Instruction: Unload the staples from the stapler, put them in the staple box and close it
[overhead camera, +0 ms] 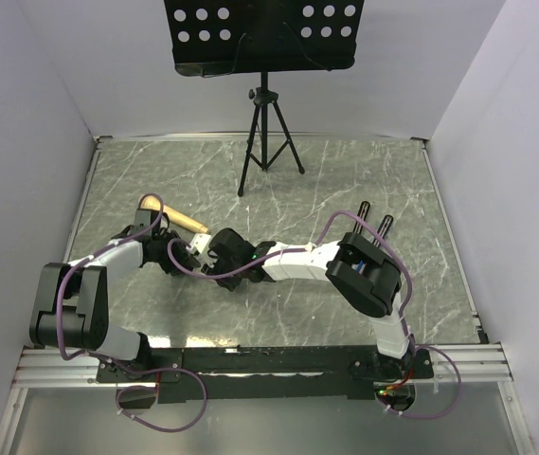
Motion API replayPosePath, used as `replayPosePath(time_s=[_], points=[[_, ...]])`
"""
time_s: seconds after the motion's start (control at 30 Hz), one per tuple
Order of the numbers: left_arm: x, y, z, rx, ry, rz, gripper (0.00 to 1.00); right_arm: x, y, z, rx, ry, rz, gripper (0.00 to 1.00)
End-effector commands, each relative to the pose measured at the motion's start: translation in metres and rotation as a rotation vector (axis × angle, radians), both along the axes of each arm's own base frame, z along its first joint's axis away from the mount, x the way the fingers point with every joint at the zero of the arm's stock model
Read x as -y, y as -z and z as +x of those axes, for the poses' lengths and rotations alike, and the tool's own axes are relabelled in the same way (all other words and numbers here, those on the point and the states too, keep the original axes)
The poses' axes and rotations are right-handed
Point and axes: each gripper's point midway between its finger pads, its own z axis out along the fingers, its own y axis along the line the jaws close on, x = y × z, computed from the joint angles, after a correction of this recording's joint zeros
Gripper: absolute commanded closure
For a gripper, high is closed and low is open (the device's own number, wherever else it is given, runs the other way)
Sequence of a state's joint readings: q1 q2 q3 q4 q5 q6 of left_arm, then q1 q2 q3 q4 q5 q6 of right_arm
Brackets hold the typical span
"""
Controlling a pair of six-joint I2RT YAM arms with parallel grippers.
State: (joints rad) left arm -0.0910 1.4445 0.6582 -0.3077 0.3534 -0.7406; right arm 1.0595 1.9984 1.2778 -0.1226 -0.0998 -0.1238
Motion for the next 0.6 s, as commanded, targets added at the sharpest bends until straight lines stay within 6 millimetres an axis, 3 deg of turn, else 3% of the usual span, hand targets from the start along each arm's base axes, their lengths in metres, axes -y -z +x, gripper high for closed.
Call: replayPosePath(time_s=[0.0, 0.57], points=[[0.0070, -0.0028, -0.0027, 0.006, 0.029, -0.022, 0.68, -0.0014, 0.0085, -0.0171, -0.095, -0.019, -0.025, 0.65], [0.0137, -0.0025, -0.0084, 0.000, 0.033, -0.048, 0.69, -0.0086, 0.0063, -0.0232, -0.107, -0.065, 0.014, 0.65]])
